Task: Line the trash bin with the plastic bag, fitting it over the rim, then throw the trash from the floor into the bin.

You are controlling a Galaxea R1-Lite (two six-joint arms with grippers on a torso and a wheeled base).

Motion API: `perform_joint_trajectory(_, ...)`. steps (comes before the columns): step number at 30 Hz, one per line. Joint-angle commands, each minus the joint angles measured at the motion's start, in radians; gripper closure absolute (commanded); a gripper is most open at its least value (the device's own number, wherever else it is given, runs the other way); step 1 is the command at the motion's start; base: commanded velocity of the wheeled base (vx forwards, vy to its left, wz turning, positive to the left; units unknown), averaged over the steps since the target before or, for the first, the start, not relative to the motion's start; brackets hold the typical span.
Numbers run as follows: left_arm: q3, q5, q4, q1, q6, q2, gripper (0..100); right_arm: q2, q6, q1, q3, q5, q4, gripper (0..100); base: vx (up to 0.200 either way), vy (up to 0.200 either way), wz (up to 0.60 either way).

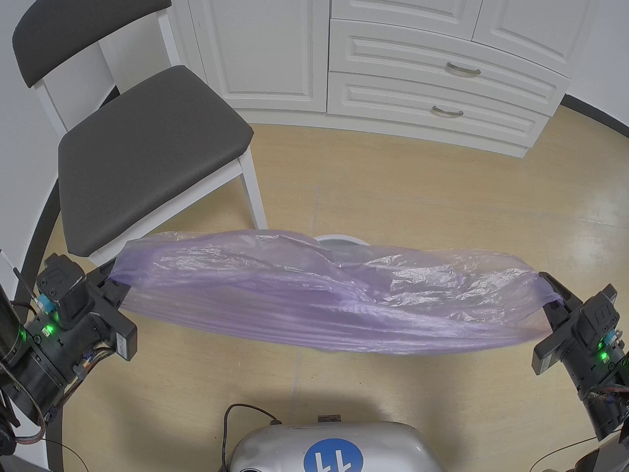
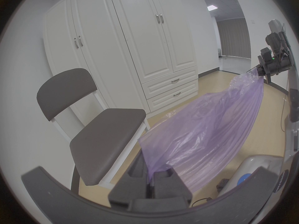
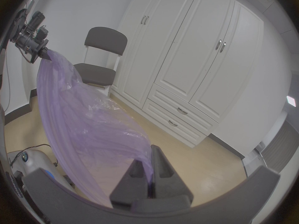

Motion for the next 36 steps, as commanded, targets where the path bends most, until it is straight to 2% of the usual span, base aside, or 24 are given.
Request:
perform_joint_trajectory(1, -0.002, 0.003, 0.000, 0.017, -0.001, -0.001, 100, 0.001, 0.001, -0.011, -0.011, -0.014, -0.001, 100, 0.000, 0.000, 0.00)
perform_joint_trajectory(10, -0.040, 0.000, -0.001, 0.047, -0.032, -0.007, 100, 0.009, 0.016, -0.019, -0.078, -0.020, -0.053, 100, 0.000, 0.000, 0.00)
perform_joint_trajectory(15, -0.100, -0.003, 0.009, 0.047, -0.133, -0.002, 100, 0.012, 0.059, -0.017, -0.137, -0.022, -0.064, 100, 0.000, 0.000, 0.00)
perform_joint_trajectory(19, -0.175, -0.004, 0.023, 0.046, -0.247, 0.012, 100, 0.016, 0.130, -0.013, -0.209, -0.022, -0.053, 100, 0.000, 0.000, 0.00)
perform_joint_trajectory(22, -0.246, -0.012, 0.089, 0.046, -0.345, 0.012, 100, 0.038, 0.194, -0.014, -0.272, -0.023, -0.053, 100, 0.000, 0.000, 0.00)
perform_joint_trajectory(23, -0.250, -0.012, 0.092, 0.046, -0.348, 0.012, 100, 0.039, 0.197, -0.014, -0.273, -0.023, -0.051, 100, 0.000, 0.000, 0.00)
perform_joint_trajectory(25, -0.304, -0.023, 0.178, 0.046, -0.423, 0.001, 100, 0.050, 0.242, -0.014, -0.310, -0.025, -0.048, 100, 0.000, 0.000, 0.00)
perform_joint_trajectory(26, -0.304, -0.023, 0.178, 0.046, -0.423, 0.001, 100, 0.050, 0.242, -0.014, -0.310, -0.025, -0.048, 100, 0.000, 0.000, 0.00)
perform_joint_trajectory(28, -0.339, -0.086, 0.249, 0.069, -0.478, -0.015, 100, 0.041, 0.254, -0.007, -0.325, -0.026, -0.033, 100, 0.000, 0.000, 0.00)
perform_joint_trajectory(32, -0.367, -0.187, 0.302, 0.139, -0.520, -0.033, 100, 0.012, 0.277, 0.021, -0.345, -0.028, -0.011, 100, 0.000, 0.000, 0.00)
perform_joint_trajectory(36, -0.396, -0.247, 0.353, 0.196, -0.560, -0.042, 100, -0.024, 0.302, 0.038, -0.358, -0.026, 0.056, 100, 0.000, 0.000, 0.00)
